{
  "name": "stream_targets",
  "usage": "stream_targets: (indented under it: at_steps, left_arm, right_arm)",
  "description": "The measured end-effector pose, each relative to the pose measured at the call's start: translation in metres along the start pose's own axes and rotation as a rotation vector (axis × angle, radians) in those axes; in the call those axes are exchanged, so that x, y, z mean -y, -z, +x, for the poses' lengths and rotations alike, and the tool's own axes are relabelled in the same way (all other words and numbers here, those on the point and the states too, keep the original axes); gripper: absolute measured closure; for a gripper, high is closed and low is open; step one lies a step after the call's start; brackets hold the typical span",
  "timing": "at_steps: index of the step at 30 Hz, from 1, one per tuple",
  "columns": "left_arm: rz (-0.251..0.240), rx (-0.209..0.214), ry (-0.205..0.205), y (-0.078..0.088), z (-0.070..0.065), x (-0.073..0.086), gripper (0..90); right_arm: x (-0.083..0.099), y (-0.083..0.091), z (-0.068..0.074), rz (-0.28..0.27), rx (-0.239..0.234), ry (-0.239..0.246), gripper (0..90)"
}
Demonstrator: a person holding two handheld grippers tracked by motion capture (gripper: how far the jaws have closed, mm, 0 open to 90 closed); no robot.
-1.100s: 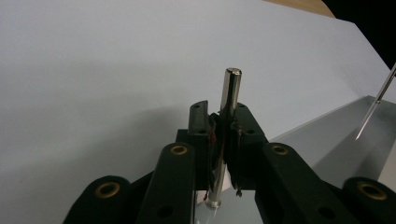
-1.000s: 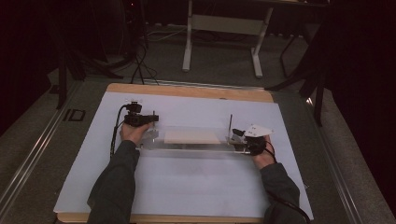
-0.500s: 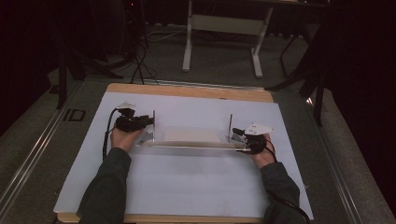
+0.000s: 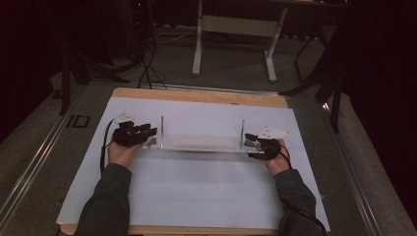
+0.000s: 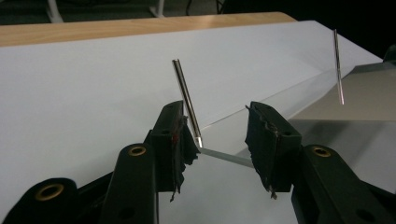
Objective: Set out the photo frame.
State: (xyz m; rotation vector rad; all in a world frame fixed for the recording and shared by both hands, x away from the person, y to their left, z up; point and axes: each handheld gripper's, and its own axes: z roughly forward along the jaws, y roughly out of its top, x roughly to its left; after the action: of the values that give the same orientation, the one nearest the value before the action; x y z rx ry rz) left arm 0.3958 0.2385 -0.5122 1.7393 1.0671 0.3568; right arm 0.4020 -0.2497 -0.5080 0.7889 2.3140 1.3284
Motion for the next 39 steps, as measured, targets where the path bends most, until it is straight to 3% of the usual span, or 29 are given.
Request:
stream_targets:
  at_steps: [3, 5, 7, 11, 17, 20, 23, 24, 29, 39]
  left_arm:
    - [-0.006, -0.008, -0.014, 0.004, 0.000, 0.003, 56.3]
    - [-0.025, 0.016, 0.000, 0.008, 0.001, 0.006, 55.2]
    - [-0.028, 0.011, -0.005, 0.009, 0.001, 0.006, 55.3]
    - [-0.003, -0.008, -0.060, 0.011, -0.003, 0.007, 53.8]
    - [0.004, -0.011, -0.071, 0.012, -0.004, 0.012, 54.8]
    - [0.016, 0.001, -0.122, 0.016, -0.006, 0.016, 56.0]
    - [0.009, 0.033, -0.144, 0.017, -0.008, 0.018, 55.8]
    - [-0.001, 0.044, -0.168, 0.017, -0.011, 0.017, 54.7]
    - [-0.020, 0.073, -0.214, 0.010, -0.020, 0.015, 53.2]
    - [-0.032, 0.077, -0.217, 0.002, -0.025, 0.011, 49.3]
  right_arm:
    - [-0.002, 0.000, -0.001, 0.002, -0.001, -0.007, 48.2]
    - [-0.003, 0.000, -0.002, 0.002, -0.001, -0.012, 48.2]
    - [-0.004, 0.000, -0.003, 0.000, -0.001, -0.017, 48.2]
    - [-0.007, -0.001, -0.005, -0.001, -0.001, -0.037, 48.2]
    - [-0.008, -0.001, -0.005, 0.004, -0.004, -0.040, 48.2]
    - [-0.008, -0.001, -0.006, 0.006, -0.005, -0.041, 48.2]
    - [-0.008, -0.001, -0.006, 0.008, -0.007, -0.040, 48.2]
    - [-0.009, -0.001, -0.006, 0.010, -0.008, -0.042, 48.2]
    - [-0.009, -0.001, -0.007, 0.012, -0.009, -0.045, 48.2]
    - [-0.009, -0.001, -0.007, 0.016, -0.015, -0.045, 48.1]
